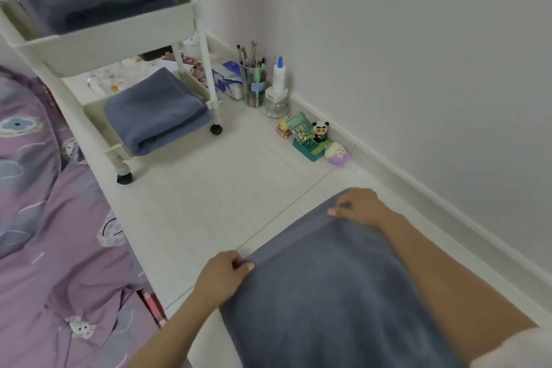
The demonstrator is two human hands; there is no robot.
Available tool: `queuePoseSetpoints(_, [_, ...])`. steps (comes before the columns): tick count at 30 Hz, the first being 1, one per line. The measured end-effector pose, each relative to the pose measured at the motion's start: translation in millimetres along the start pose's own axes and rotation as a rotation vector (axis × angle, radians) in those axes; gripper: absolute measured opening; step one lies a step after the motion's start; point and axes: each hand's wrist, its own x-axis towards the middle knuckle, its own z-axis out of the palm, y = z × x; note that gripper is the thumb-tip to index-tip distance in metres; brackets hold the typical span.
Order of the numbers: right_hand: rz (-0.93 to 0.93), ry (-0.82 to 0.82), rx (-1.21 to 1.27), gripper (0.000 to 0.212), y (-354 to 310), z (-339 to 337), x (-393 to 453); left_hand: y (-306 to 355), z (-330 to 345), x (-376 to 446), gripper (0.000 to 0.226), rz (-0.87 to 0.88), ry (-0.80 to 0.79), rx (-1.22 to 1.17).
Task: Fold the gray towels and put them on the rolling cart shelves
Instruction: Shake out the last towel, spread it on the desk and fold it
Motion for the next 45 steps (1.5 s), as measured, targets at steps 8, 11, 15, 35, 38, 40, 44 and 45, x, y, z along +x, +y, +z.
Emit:
queuePoseSetpoints(8, [0.057, -0.331, -0.289, 0.047, 26, -10, 35, -25, 25, -2, 0.026, 0.071, 0.166, 0.054])
queuePoseSetpoints(11, [0.088, -0.186, -0.094, 0.022, 38, -10, 46, -26, 25, 1, 0.02, 0.07, 0.169, 0.011])
queuePoseSetpoints(15, [0.1, -0.02, -0.004, 0.024, 39, 7, 46, -24, 24, 2, 0.019, 0.024, 0.192, -0.024])
queuePoseSetpoints(35, [0.322, 0.226, 0.395, 0.009, 12, 42, 24, -46, 17, -12, 0.032, 0.002, 0.106, 0.077])
queuePoseSetpoints(38, [0.37, 0.208, 0.398, 0.011, 6, 42, 12, -42, 15, -11, 0.023, -0.017, 0.071, 0.046])
queuePoseSetpoints(40, [0.403, 0.241, 0.5, 0.01, 6, 39, -1, -39, 11, -9, 0.024, -0.008, 0.045, 0.015])
queuePoseSetpoints(44, [0.478, 0.198, 0.729, 0.014, 17, 17, -31, -38, -7, -2, 0.021, -0.004, -0.019, -0.079])
queuePoseSetpoints(45, [0.497, 0.18, 0.814, 0.015, 22, 8, -43, -36, -14, 0, 0.02, -0.001, -0.043, -0.14])
